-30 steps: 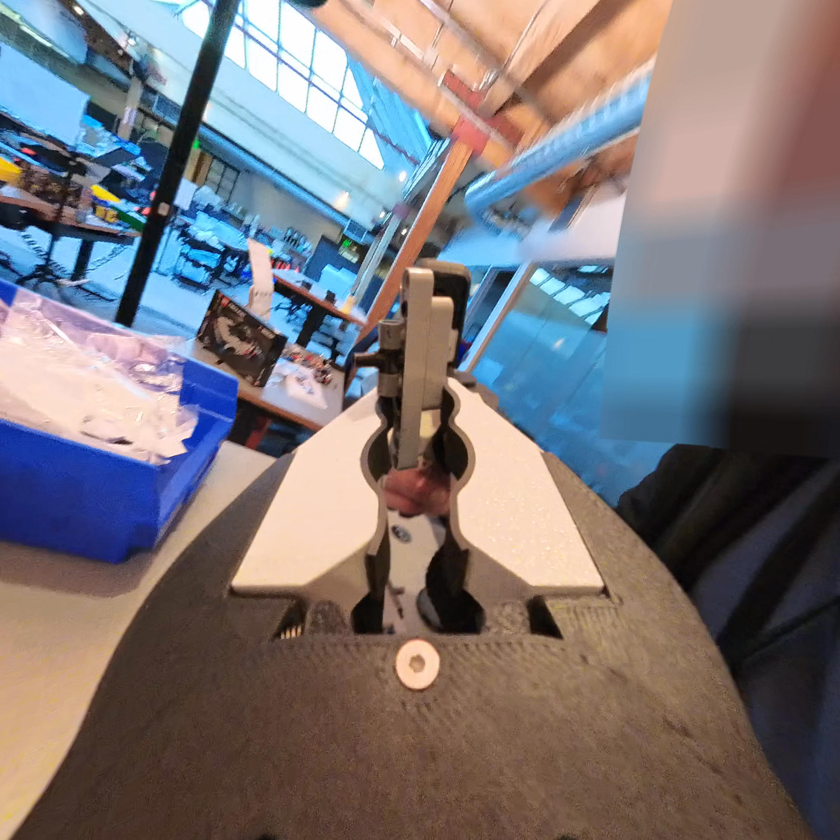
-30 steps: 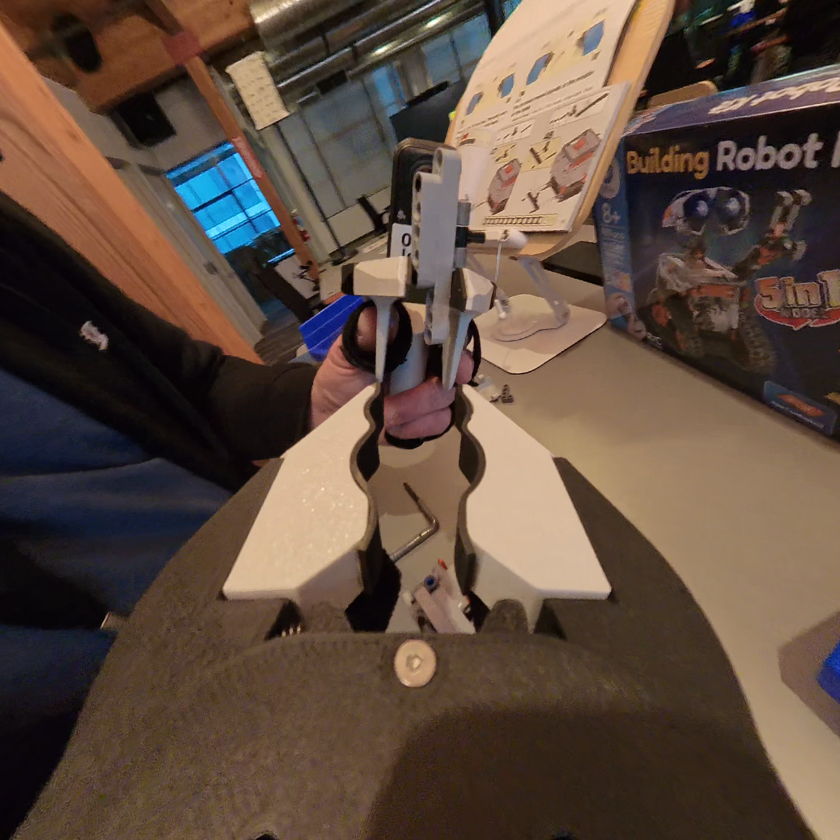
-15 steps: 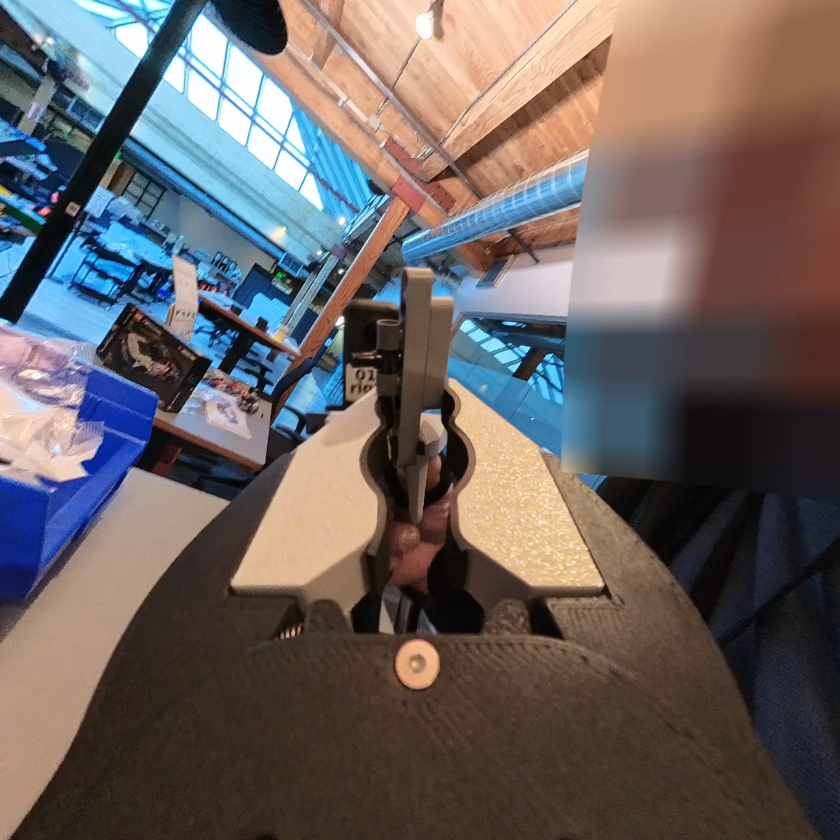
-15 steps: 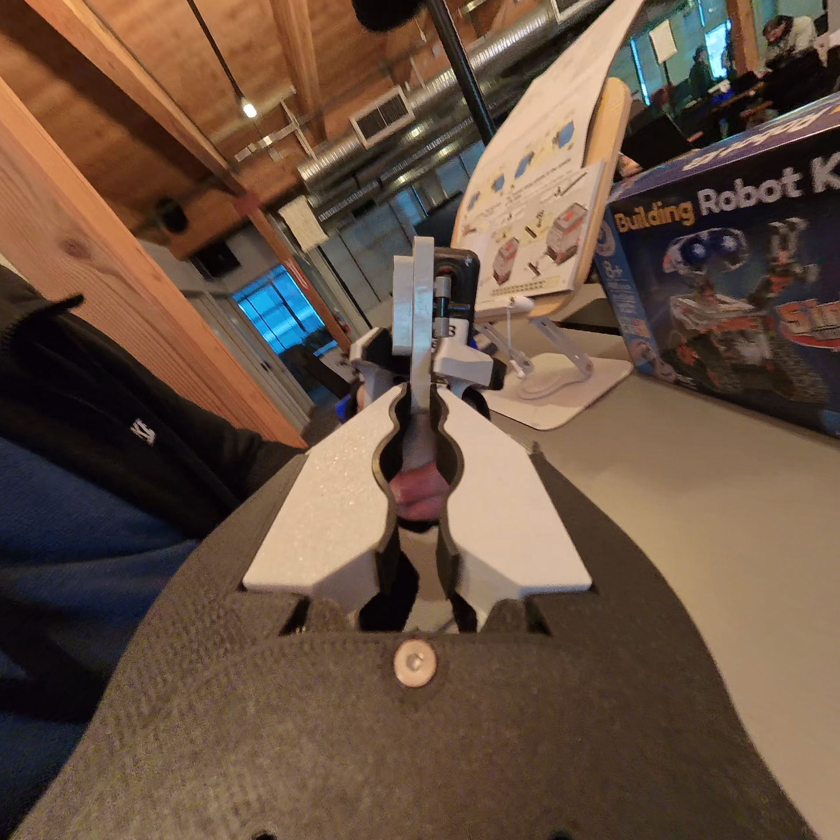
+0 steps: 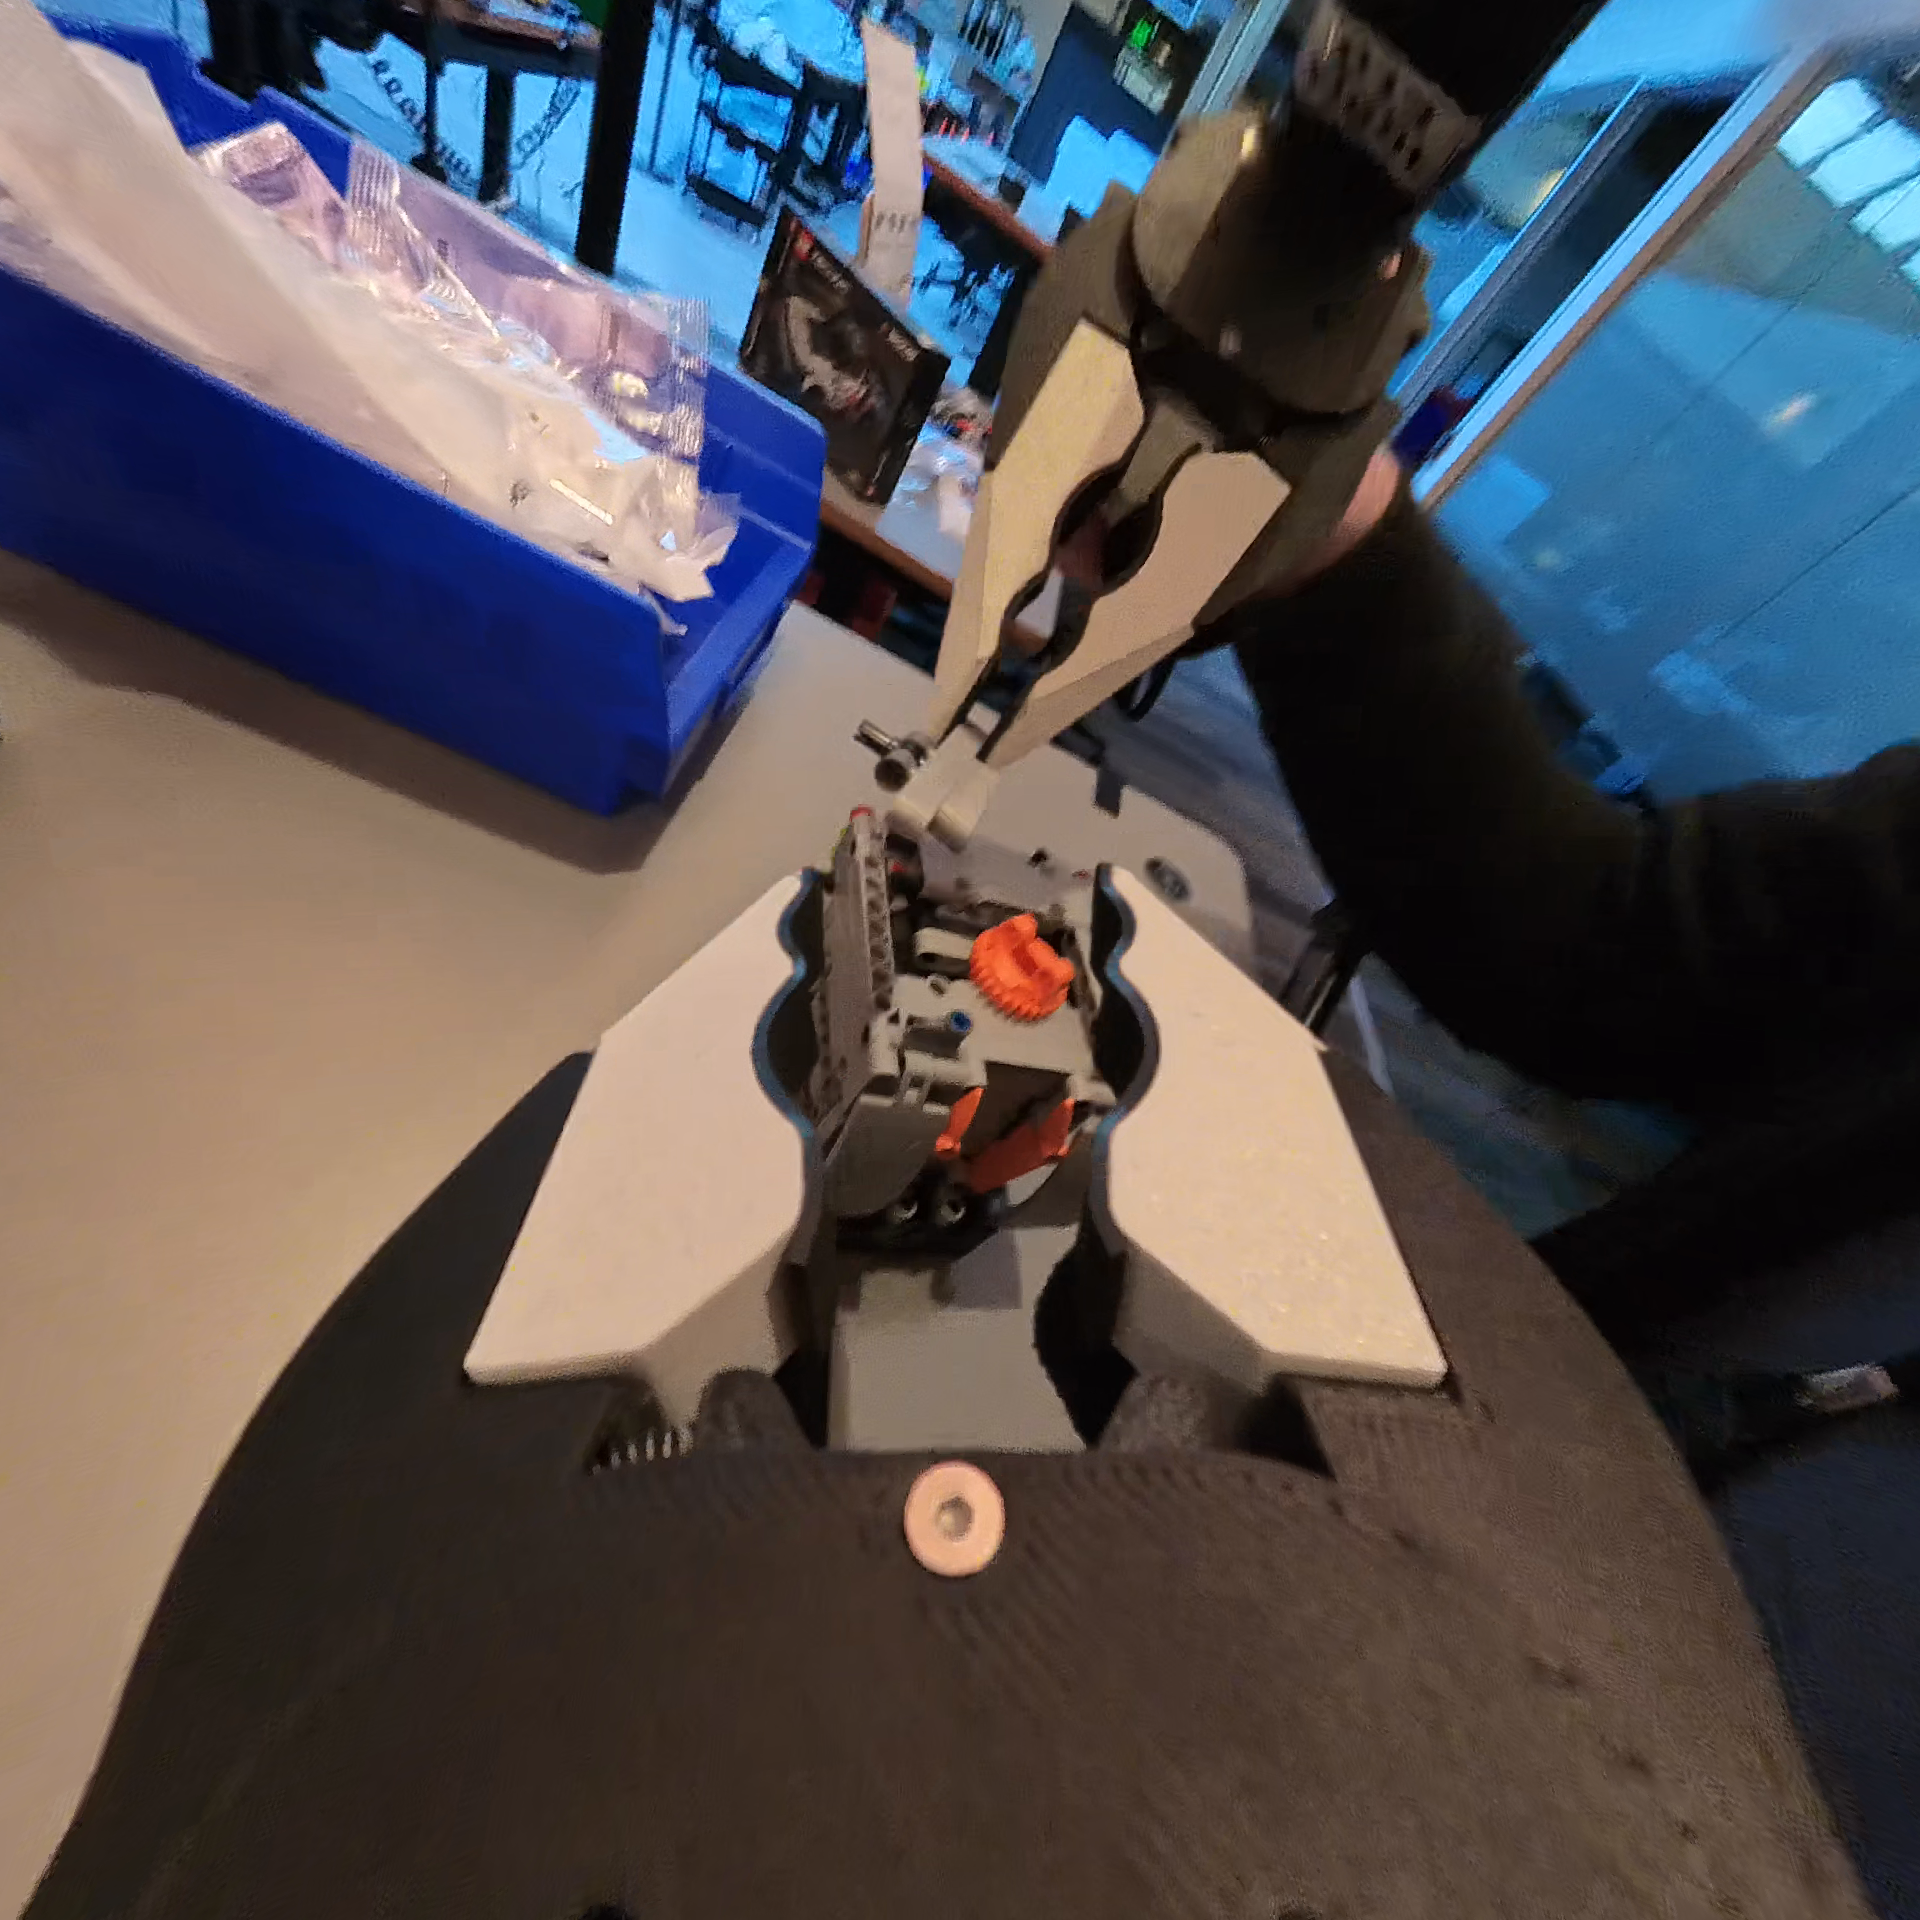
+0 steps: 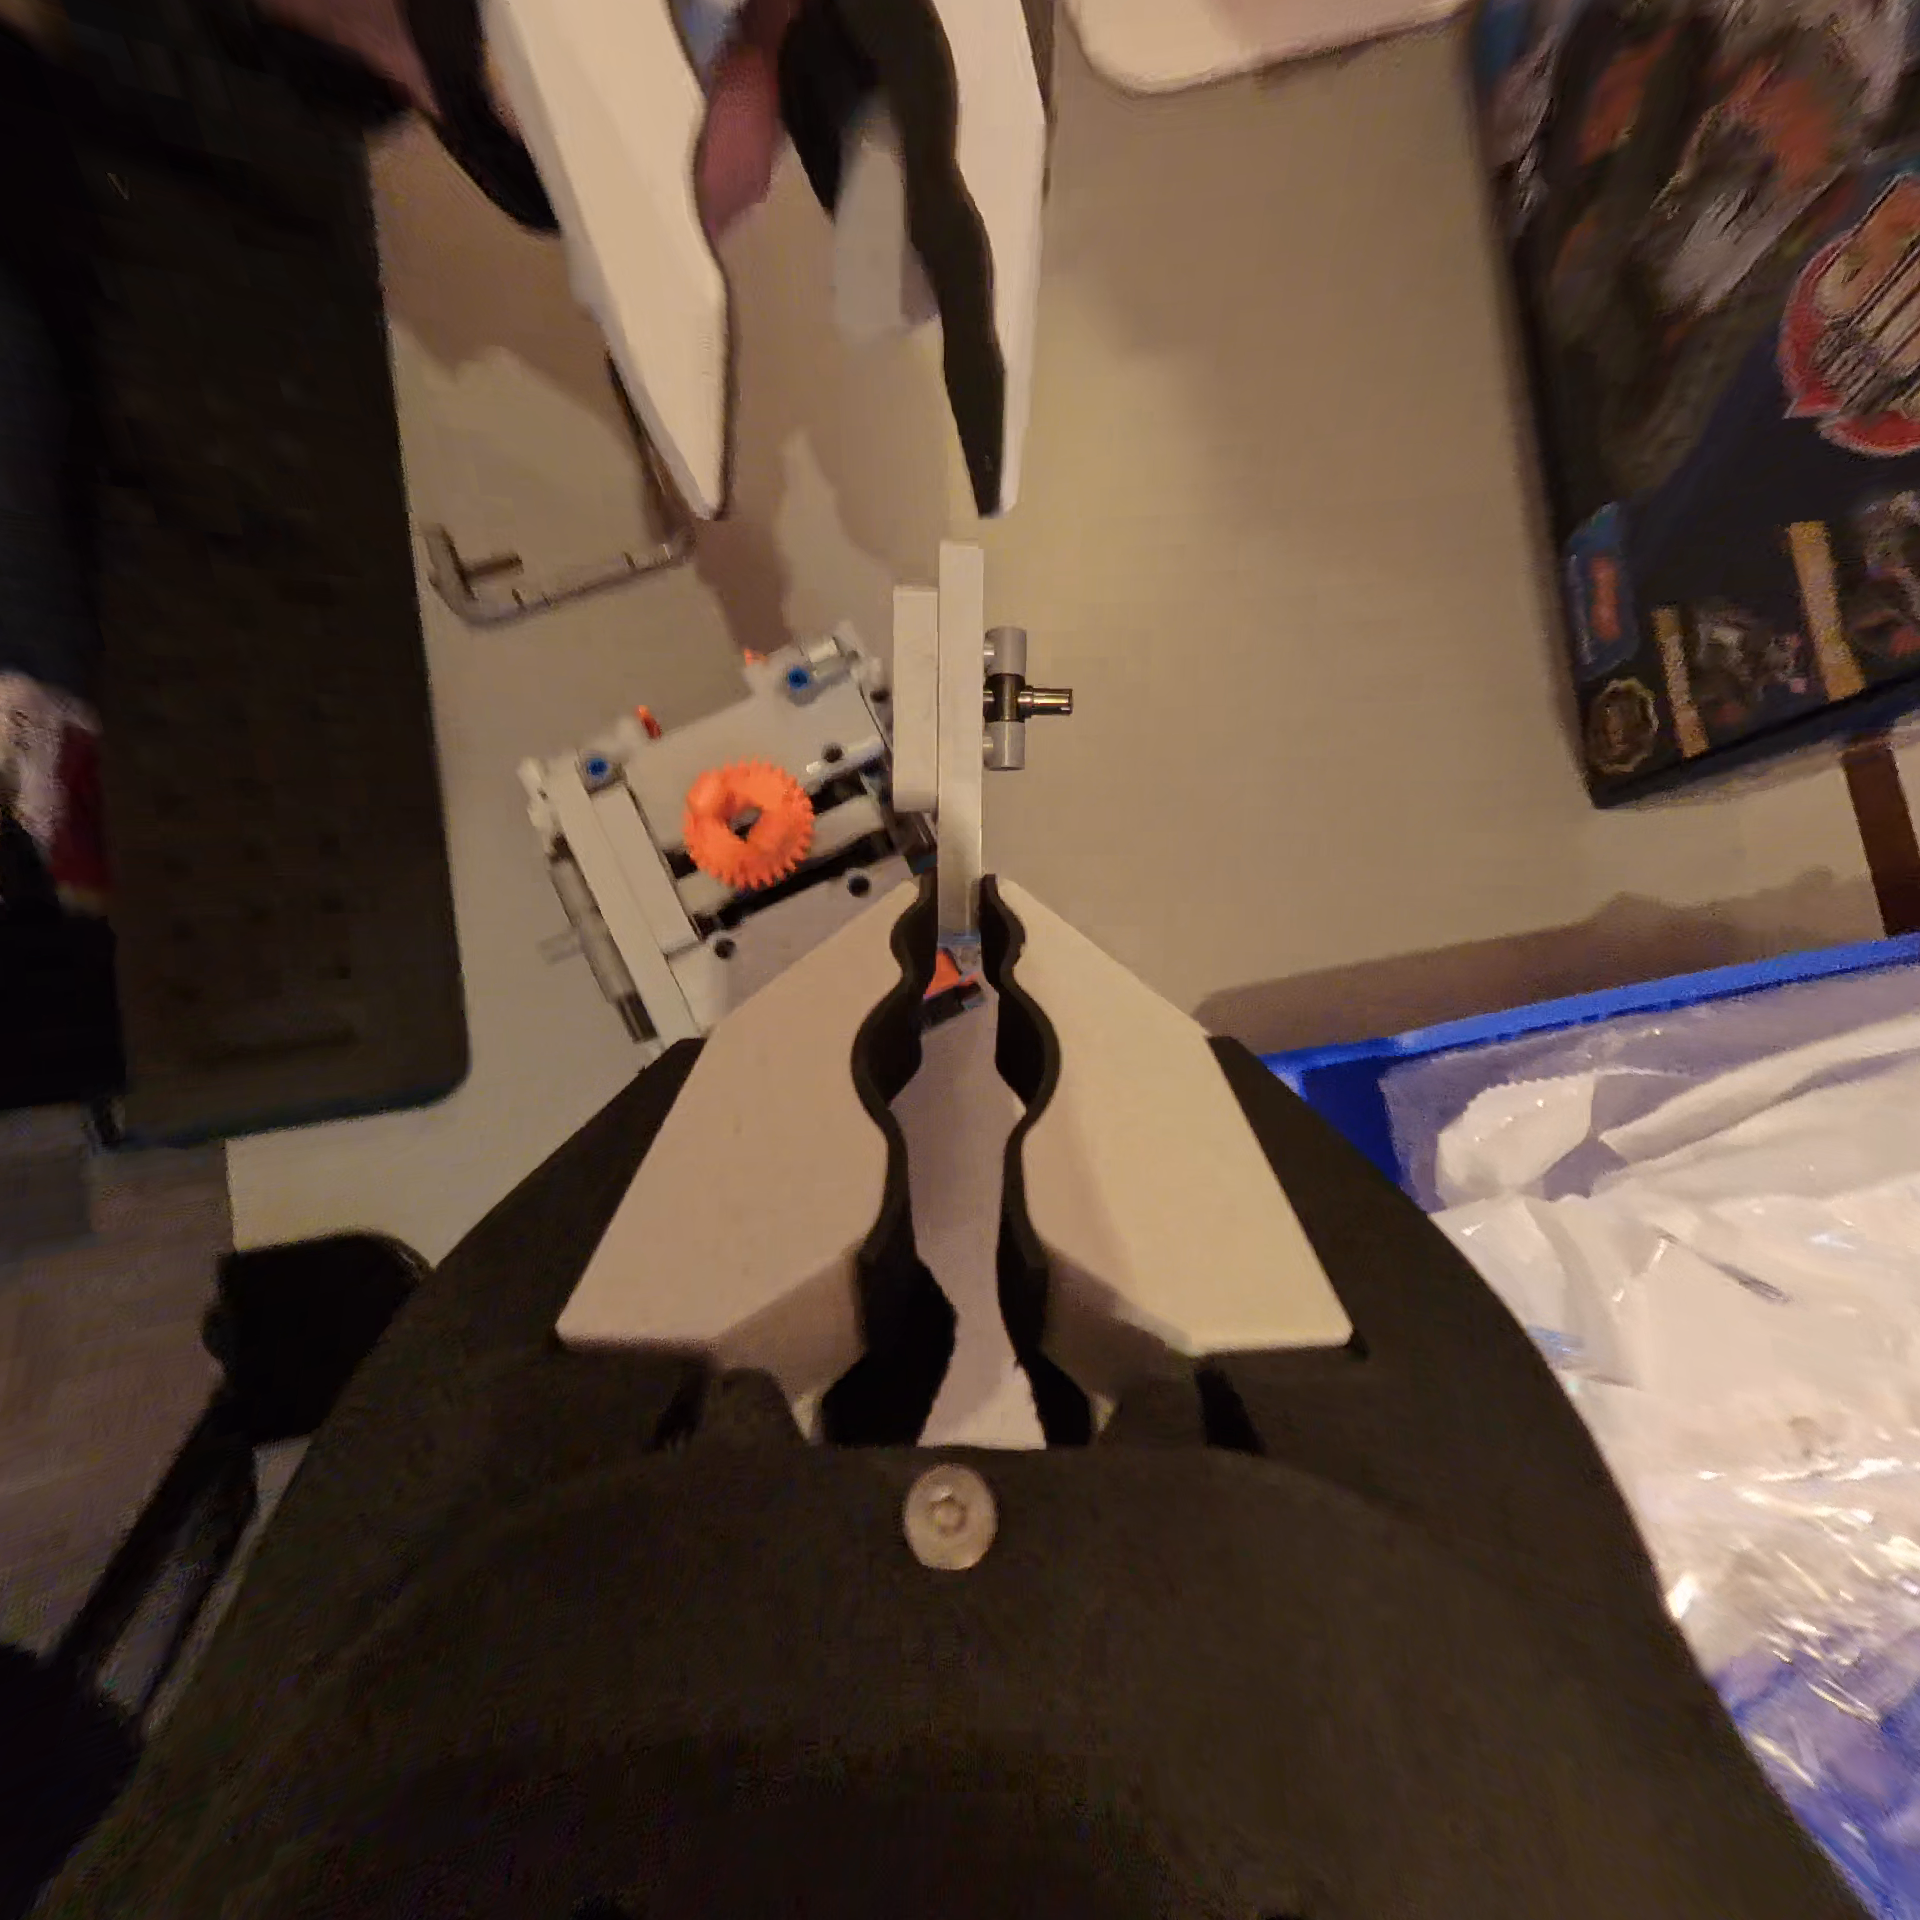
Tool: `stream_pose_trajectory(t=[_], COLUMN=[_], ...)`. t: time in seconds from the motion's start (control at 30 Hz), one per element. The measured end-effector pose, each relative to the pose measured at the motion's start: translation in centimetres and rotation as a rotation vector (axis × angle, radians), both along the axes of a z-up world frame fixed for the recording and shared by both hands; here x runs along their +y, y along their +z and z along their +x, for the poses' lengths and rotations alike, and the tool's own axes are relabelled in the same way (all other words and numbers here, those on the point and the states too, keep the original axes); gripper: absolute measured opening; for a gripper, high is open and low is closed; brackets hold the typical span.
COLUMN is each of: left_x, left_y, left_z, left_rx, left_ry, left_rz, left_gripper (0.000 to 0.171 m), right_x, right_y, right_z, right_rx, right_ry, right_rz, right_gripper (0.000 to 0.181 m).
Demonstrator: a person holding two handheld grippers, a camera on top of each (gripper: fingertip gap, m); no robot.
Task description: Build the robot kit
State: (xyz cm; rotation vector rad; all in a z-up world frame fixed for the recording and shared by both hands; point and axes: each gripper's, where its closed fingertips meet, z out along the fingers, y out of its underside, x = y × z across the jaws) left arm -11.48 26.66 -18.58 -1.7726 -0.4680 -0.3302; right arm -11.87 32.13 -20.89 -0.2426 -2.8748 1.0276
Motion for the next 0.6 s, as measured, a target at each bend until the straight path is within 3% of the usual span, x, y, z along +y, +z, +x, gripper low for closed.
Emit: stream_pose_trajectory(t=[0.1, 0.4, 0.6], left_x=[0.3, 1.5, 1.4], left_y=[-1.6, -4.3, -5.4], left_z=[0.6, 1.4, 1.4], left_rx=[0.092, 0.269, 0.36], left_ry=[0.012, 0.007, 0.031], left_rz=[-0.094, -0.286, -0.384], left_gripper=[0.049, 0.045, 0.032], right_x=[0.5, -0.4, -0.3], right_y=[-1.6, -2.6, -2.8], right_z=[-0.1, 0.0, -0.1], right_rx=[0.023, 0.06, 0.063], right_ry=[0.08, 0.259, 0.319], right_rz=[0.129, 0.235, 0.265], right_gripper=[0.005, 0.005, 0.005])
